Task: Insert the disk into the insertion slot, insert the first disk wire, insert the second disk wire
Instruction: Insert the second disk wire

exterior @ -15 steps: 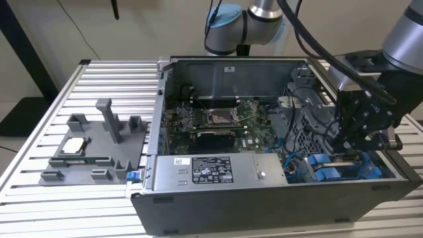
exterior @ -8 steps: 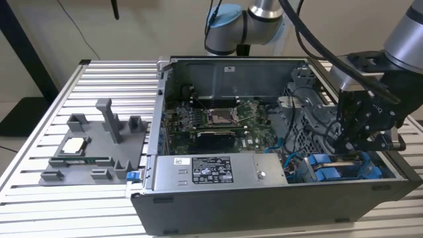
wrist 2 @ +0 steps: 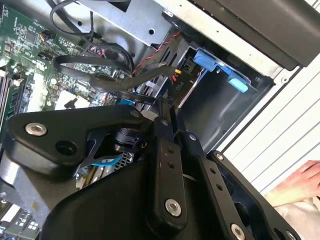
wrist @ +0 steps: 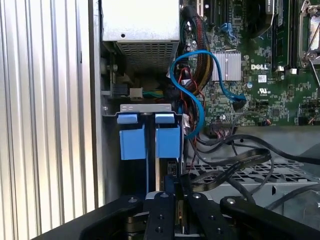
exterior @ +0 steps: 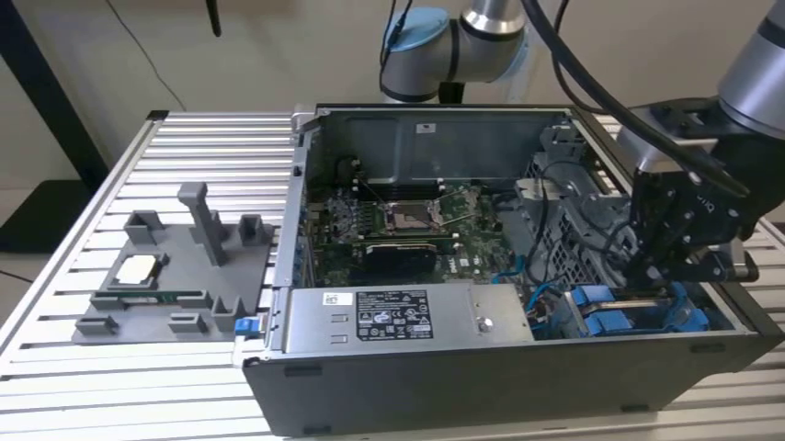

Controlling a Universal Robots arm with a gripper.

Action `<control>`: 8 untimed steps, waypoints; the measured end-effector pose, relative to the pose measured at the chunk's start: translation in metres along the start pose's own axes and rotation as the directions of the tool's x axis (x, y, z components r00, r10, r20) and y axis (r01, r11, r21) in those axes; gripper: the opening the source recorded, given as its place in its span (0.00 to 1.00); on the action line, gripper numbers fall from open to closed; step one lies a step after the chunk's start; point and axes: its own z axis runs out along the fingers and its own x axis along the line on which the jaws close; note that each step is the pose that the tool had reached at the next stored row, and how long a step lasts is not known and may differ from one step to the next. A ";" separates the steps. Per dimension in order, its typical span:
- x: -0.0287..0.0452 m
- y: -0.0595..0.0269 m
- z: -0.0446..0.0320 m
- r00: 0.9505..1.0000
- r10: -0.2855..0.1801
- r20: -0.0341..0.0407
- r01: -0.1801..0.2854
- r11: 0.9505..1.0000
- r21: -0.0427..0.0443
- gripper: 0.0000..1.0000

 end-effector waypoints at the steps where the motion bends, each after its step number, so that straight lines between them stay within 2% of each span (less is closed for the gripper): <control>1: 0.0000 -0.0004 0.0004 1.000 0.000 0.000 0.000 1.000 0.001 0.16; 8: -0.0001 -0.0010 0.0023 1.000 0.000 0.001 0.000 1.000 0.004 0.16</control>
